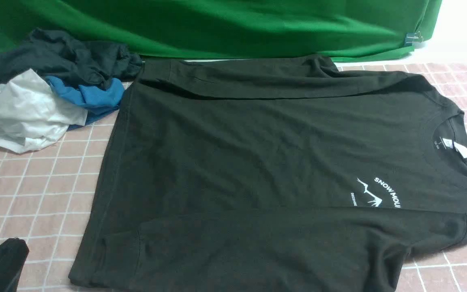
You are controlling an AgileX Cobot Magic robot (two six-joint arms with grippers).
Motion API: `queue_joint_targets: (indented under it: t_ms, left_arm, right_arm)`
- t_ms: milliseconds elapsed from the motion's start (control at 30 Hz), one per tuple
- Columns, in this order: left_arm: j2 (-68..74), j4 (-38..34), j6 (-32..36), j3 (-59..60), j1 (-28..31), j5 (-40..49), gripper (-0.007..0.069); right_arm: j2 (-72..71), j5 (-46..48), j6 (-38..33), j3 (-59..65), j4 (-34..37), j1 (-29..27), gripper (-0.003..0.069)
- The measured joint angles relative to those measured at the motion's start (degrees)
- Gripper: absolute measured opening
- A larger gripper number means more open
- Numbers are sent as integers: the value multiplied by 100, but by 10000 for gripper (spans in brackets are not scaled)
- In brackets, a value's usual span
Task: Fold a long-sleeved shirt over a pink coffee tablecloth.
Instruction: 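Grasp the left edge of the dark T-shirt lying flat on the table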
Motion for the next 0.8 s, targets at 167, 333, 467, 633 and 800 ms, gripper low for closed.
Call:
queue_joint_targets:
  t_ms: [167,333,467,633,800]
  left_arm:
    - [0,0,4,0,0,0,20]
    - [0,0,4,0,0,0,20]
    - [0,0,4,0,0,0,20]
    - [0,0,4,0,0,0,20]
    - [0,-77,-86,0,0,-411,20]
  right_arm:
    - [0,0,0,0,0,0,240]
    - [0,0,0,0,0,0,240]
    - [0,0,0,0,0,0,240]
    - [0,0,0,0,0,0,240]
    - [0,-6,0,0,0,0,240]
